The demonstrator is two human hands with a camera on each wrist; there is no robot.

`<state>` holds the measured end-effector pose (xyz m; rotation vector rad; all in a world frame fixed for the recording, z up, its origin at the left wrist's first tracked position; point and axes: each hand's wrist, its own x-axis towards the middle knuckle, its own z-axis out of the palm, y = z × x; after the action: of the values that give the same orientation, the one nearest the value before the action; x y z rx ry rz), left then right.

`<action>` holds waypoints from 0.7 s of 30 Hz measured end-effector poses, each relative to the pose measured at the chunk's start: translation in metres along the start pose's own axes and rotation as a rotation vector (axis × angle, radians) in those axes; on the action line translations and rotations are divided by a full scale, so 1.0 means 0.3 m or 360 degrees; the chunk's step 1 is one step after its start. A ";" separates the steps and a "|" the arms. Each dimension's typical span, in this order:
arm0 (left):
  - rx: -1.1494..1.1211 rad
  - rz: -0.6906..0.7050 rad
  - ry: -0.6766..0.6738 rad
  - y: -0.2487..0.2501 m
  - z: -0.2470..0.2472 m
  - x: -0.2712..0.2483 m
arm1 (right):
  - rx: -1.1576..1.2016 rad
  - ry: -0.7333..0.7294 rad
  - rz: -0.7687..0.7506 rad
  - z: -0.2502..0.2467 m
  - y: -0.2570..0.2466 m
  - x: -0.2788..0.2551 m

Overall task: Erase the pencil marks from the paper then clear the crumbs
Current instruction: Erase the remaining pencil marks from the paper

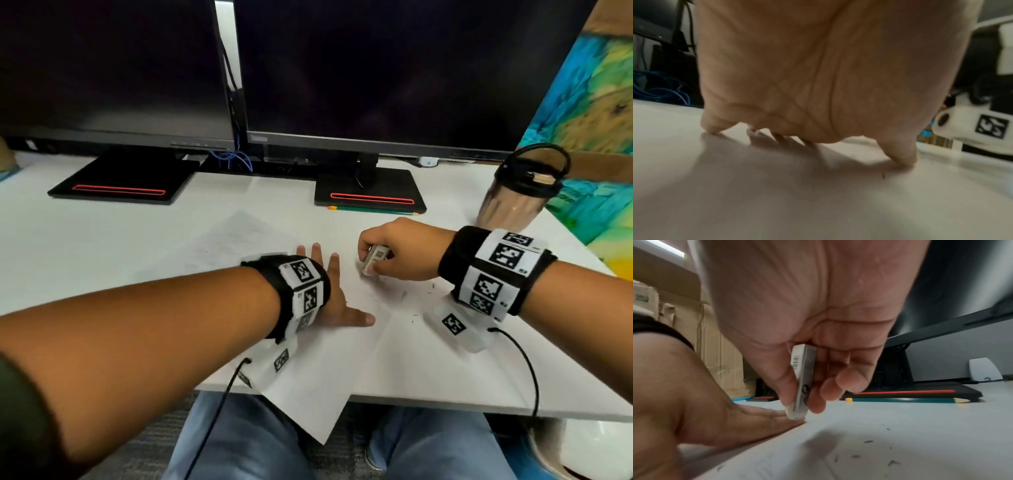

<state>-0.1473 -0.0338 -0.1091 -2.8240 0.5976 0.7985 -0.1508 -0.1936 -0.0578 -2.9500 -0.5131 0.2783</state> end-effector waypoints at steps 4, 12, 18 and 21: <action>0.0093 0.0308 -0.0065 -0.017 0.005 0.000 | 0.0042 -0.0100 -0.0027 0.048 -0.022 0.002; 0.0210 0.0323 -0.0091 -0.016 -0.014 0.014 | 0.0154 -0.0178 -0.0139 0.096 -0.044 -0.045; 0.0293 0.0302 -0.0139 -0.003 -0.033 -0.004 | 0.0160 -0.0168 -0.0183 0.099 -0.048 -0.042; 0.0290 0.0297 -0.0136 -0.005 -0.032 -0.003 | 0.0185 -0.0205 -0.0144 0.088 -0.046 -0.038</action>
<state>-0.1431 -0.0345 -0.1005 -2.5831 0.8817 0.8435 -0.1712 -0.1820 -0.0795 -2.8001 -0.6223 0.4734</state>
